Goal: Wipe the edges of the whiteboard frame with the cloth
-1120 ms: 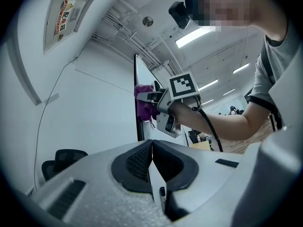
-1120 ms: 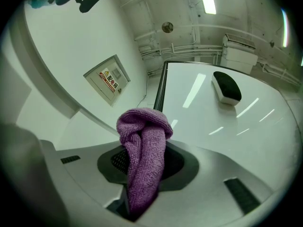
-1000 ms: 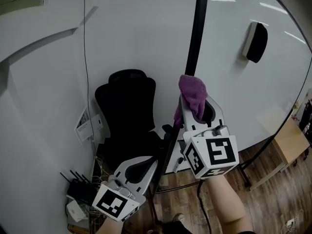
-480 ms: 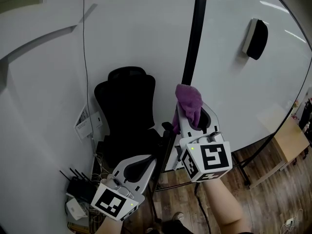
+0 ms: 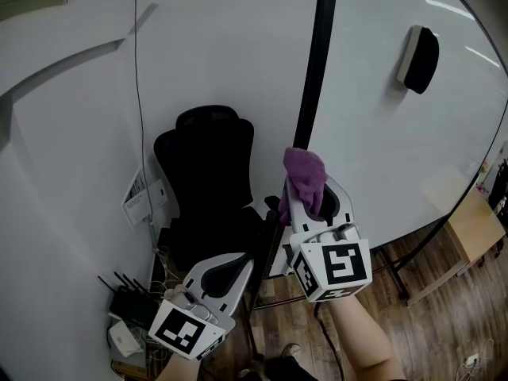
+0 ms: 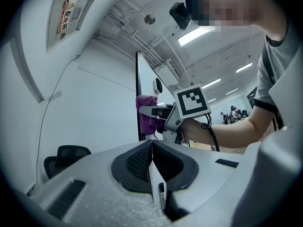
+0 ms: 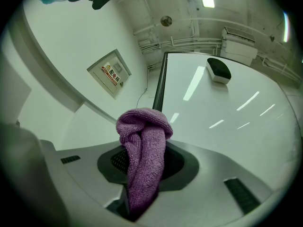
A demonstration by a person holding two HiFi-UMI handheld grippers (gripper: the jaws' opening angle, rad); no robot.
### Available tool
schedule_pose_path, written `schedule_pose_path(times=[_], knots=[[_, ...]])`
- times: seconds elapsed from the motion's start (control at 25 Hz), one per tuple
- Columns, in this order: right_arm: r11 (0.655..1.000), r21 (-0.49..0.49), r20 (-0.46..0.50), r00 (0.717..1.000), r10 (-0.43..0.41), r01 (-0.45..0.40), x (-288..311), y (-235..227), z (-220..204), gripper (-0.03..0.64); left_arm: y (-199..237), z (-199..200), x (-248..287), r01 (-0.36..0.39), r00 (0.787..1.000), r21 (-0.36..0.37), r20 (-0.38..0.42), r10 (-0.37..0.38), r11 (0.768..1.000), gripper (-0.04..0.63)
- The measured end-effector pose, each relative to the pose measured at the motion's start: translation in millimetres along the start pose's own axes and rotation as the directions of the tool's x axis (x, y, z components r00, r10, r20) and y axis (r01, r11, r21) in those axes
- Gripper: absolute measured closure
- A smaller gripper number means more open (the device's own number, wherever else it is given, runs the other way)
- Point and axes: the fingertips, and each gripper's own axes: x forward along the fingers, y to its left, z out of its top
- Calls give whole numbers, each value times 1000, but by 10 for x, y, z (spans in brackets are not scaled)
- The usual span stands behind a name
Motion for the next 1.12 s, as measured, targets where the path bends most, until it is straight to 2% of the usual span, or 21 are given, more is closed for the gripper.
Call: schedule_pose_path(times=[0.44, 0.56, 0.72, 0.84, 1.12], knots=[[1000, 11, 4, 1000, 22, -22, -54, 28, -118, 508, -13, -62, 31, -5, 1000, -12, -16, 4, 1000, 578], [1000, 17, 0, 1000, 25, -25, -72, 37, -163, 508, 0, -73, 34, -6, 1000, 11, 4, 6, 1000, 578], [999, 16, -22, 999, 28, -28, -105, 54, -285, 508, -23, -112, 46, -5, 1000, -17, -23, 5, 1000, 578], [1000, 21, -34, 999, 23, -23, -131, 66, -376, 508, -10, -114, 52, -5, 1000, 2, -6, 5, 1000, 578], [999, 26, -69, 997, 24, -23, -193, 104, -553, 508, -32, -179, 38, -7, 1000, -17, -26, 6, 1000, 578]])
